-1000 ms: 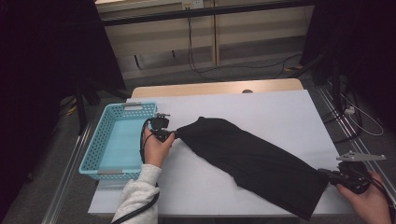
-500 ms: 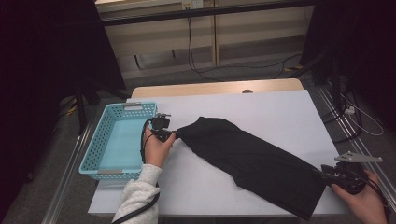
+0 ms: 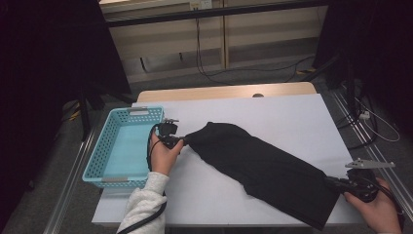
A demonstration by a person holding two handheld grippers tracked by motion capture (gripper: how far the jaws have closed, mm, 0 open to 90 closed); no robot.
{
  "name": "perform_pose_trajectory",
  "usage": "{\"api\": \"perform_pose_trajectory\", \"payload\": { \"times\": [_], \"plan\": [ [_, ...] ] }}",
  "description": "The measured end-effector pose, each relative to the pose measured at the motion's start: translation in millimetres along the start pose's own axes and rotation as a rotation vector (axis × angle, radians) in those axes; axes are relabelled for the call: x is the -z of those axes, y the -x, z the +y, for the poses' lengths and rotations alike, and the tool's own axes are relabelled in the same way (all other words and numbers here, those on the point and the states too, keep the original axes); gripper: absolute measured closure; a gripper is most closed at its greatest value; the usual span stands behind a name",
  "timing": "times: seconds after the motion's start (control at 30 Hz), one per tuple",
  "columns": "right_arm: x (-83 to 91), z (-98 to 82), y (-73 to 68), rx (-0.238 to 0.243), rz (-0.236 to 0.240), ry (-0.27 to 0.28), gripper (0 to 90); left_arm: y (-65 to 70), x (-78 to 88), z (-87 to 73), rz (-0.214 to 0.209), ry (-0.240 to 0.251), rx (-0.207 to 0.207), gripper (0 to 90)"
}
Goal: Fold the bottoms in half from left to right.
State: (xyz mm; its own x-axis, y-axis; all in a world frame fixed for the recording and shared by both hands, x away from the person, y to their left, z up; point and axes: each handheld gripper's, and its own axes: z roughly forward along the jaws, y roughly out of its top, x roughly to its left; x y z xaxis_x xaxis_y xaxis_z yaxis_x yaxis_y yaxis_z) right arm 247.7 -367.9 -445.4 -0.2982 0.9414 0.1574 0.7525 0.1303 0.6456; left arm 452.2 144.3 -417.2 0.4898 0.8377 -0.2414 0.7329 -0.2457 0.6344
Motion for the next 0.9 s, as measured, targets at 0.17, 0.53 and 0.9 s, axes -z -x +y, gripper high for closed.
{"api": "perform_pose_trajectory", "payload": {
  "times": [0.17, 0.53, 0.9],
  "plan": [
    [7.8, 1.7, 7.7, 0.012, -0.065, -0.012, 88.4, -0.6, 1.0, 0.1, -0.016, 0.002, 0.005, 78.9],
    [10.0, 4.0, 12.1, 0.041, -0.143, 0.031, 70.2, 6.7, -2.4, 1.2, -0.041, 0.020, -0.029, 63.5],
    [-7.4, 24.6, -24.9, 0.057, 0.010, 0.104, 44.4, 2.2, -20.2, -3.4, 0.002, 0.037, -0.045, 35.3]
  ]
}}
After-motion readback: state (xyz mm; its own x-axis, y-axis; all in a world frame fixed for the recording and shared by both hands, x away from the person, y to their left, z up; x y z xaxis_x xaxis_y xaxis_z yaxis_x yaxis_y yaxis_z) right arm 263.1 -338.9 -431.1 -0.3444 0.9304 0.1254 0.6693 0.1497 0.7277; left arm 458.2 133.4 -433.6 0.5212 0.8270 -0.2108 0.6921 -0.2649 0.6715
